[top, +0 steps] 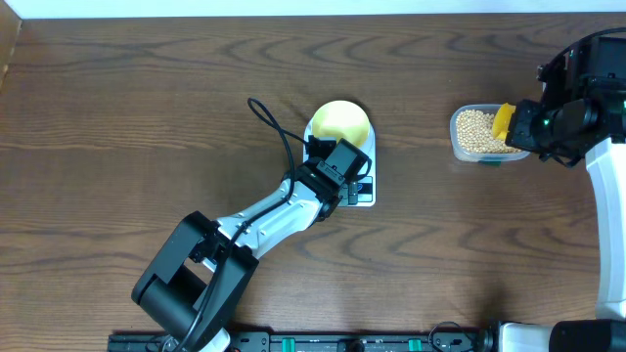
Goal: Scoop item into bowl and weigh 50g on scale
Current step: 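Press the scale button with the left gripper to tare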
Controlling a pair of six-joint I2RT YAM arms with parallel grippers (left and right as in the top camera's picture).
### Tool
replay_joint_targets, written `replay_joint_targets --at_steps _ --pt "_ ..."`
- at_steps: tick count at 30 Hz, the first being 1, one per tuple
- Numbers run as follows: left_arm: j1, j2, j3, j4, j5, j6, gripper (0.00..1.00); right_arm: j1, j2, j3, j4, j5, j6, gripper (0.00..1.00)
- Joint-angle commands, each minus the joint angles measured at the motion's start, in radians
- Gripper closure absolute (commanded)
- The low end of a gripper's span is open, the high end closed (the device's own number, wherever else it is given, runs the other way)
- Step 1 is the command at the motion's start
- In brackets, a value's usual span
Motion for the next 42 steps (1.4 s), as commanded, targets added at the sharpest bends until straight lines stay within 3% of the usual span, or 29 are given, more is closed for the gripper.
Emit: replay_joint_targets --at_steps 1,42 --pt "0.001 0.023 0.001 -0.017 -0.029 -0.001 0.02 -0.006 -0.006 0.018 -0.004 -0.006 0.000 0.99" --pt "0.001 0.083 -0.051 -0.011 -0.003 -0.002 0.02 -0.006 -0.006 0.018 -0.006 -0.006 0.000 0.99"
